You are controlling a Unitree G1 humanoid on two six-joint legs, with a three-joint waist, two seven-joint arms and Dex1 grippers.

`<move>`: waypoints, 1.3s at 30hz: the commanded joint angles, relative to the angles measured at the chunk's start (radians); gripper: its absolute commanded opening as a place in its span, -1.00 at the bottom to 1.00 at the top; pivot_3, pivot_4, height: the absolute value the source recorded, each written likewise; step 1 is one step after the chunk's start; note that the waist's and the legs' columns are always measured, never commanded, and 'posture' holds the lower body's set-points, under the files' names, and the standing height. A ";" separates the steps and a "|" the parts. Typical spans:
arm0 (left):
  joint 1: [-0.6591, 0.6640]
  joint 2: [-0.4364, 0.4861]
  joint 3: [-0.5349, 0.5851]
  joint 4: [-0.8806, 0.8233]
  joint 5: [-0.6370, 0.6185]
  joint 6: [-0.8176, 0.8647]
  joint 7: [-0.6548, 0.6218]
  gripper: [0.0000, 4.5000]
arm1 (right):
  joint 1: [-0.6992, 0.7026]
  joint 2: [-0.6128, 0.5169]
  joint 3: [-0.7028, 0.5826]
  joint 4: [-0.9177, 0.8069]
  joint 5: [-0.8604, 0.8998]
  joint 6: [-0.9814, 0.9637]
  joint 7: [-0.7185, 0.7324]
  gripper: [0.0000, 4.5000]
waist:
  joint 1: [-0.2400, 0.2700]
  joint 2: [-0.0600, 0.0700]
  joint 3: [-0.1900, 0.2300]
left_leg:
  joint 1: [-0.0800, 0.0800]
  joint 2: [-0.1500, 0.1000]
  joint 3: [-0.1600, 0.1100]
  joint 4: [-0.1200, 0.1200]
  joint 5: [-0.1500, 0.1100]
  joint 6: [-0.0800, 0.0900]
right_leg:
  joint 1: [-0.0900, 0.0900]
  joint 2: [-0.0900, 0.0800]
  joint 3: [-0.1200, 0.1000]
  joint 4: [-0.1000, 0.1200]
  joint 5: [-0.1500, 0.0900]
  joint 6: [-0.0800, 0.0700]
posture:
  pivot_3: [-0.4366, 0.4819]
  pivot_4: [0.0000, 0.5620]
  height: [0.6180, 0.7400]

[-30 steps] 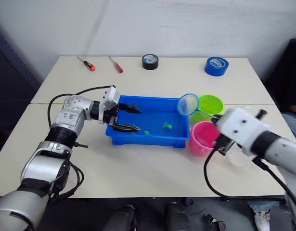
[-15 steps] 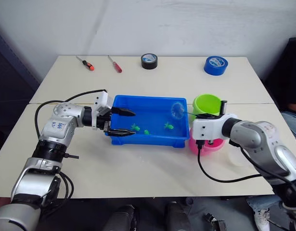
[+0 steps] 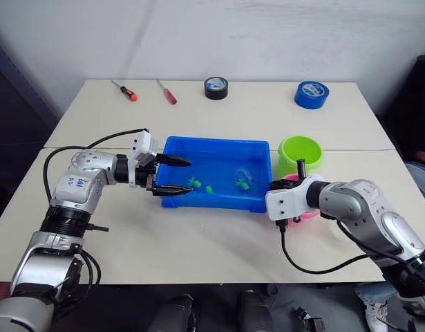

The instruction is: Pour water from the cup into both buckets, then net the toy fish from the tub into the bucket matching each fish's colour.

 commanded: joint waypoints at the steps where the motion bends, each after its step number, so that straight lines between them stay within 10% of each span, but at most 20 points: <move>1: -0.019 0.000 0.007 -0.017 -0.021 -0.017 -0.014 0.99 | 0.013 -0.008 -0.061 -0.061 0.030 0.034 0.027 -1.00 | 0.000 0.000 0.000 | 0.000 0.000 0.000 0.000 0.000 0.000 | 0.000 0.000 0.000 0.000 0.000 0.000 | -0.05 -0.47 0.94; 24: -0.026 -0.012 0.004 0.006 -0.022 -0.030 -0.032 0.99 | 0.053 0.363 -0.425 -0.306 0.713 1.176 -0.045 -1.00 | 0.003 0.000 0.000 | -0.001 0.000 -0.002 0.000 -0.002 0.002 | 0.000 -0.001 -0.001 0.000 0.000 0.000 | -0.05 -0.47 0.94; 39: -0.129 -0.132 0.018 0.098 -0.070 -0.001 -0.031 0.99 | -0.098 0.389 -0.783 -0.472 0.902 1.475 -0.278 -1.00 | 0.003 0.000 0.000 | -0.005 0.000 -0.002 0.001 -0.002 0.003 | -0.003 -0.001 -0.001 0.000 0.000 0.000 | -0.05 -0.47 0.94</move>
